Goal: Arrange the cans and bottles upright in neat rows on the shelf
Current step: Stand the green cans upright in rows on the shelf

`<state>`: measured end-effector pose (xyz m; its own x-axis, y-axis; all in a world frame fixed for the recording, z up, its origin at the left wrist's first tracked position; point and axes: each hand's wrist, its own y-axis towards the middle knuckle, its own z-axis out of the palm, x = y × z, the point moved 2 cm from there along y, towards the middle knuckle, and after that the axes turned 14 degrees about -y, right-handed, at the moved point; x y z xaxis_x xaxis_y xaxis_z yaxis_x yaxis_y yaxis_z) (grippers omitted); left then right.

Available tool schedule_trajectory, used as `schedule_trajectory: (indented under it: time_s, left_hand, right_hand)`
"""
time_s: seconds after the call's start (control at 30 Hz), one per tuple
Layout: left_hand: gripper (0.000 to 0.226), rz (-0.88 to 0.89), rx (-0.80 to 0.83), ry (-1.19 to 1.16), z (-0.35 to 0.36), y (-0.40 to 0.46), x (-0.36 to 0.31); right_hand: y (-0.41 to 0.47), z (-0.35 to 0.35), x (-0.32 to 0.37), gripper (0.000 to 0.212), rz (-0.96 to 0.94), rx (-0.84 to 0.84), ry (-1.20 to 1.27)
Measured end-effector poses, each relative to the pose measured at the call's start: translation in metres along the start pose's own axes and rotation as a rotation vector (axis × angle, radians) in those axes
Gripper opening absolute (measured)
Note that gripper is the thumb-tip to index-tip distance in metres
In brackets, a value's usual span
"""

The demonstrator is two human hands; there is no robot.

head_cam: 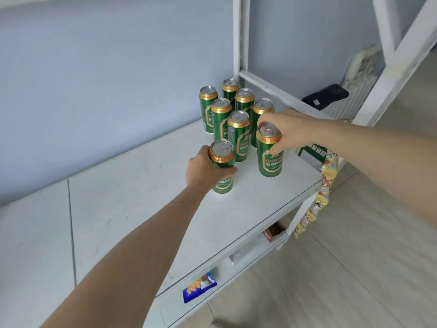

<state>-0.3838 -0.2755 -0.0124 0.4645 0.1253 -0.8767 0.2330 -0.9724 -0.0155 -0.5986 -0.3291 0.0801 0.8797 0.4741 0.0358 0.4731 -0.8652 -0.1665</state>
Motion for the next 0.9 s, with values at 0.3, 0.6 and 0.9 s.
schedule_trajectory:
  time_s: [0.3,0.6,0.9]
  left_hand:
    - [0.071,0.0,-0.002,0.065,0.068,0.014,-0.033]
    - [0.07,-0.127,-0.189,0.054,0.108,0.018,-0.052]
    - [0.069,-0.177,-0.313,0.036,0.123,0.018,-0.059]
  right_hand:
    - [0.008,0.001,-0.075,0.071,0.029,0.022,-0.084]
    - [0.042,0.009,-0.111,0.073,-0.132,0.033,-0.012]
    - [0.065,0.024,-0.122,0.075,-0.213,0.047,0.02]
